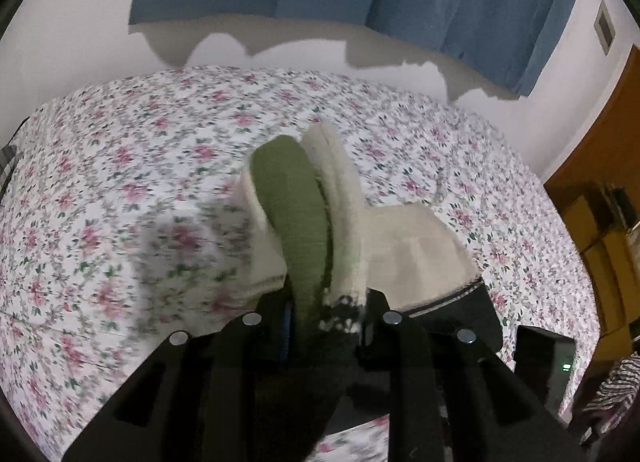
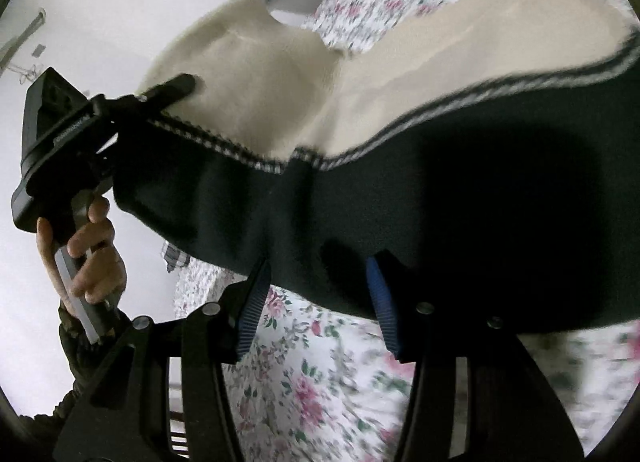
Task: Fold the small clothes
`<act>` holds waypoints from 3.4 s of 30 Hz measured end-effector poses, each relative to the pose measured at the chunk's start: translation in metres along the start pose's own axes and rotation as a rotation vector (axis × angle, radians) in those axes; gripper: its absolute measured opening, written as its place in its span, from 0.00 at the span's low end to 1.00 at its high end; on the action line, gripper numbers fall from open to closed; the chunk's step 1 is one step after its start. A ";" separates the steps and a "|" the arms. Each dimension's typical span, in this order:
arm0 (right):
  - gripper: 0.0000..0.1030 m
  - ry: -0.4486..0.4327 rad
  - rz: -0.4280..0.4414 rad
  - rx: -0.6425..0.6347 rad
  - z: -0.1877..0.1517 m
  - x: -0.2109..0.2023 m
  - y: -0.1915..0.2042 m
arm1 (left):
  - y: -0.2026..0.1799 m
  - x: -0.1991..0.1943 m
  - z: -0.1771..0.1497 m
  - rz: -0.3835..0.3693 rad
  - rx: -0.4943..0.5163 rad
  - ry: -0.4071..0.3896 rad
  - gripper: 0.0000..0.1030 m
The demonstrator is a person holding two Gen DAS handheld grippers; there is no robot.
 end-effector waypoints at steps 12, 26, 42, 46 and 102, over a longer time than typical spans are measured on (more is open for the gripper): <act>0.49 -0.113 0.053 0.134 0.020 -0.079 -0.058 | -0.072 0.088 -0.061 0.107 0.088 0.086 0.23; 0.49 -0.184 0.072 0.188 0.035 -0.114 -0.081 | -0.114 0.068 -0.061 0.009 0.078 -0.008 0.41; 0.57 -0.155 0.039 0.123 0.082 -0.093 -0.054 | 0.008 -0.043 -0.065 0.001 -0.011 -0.209 0.67; 0.57 -0.093 -0.011 0.120 0.098 -0.054 -0.059 | 0.049 -0.043 -0.088 0.023 -0.057 -0.183 0.70; 0.16 -0.107 -0.039 0.206 0.164 -0.039 -0.154 | 0.010 0.042 -0.137 -0.031 0.101 -0.063 0.79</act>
Point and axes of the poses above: each gripper's, at about its wrist camera, not at the fingertips, and x roughly the way its jaws point, y to its left, z to its top, the point moved 9 cm from there along x, roughly the way its jaws point, and after that the axes turned 8 degrees about -y, right-handed, at the moved point
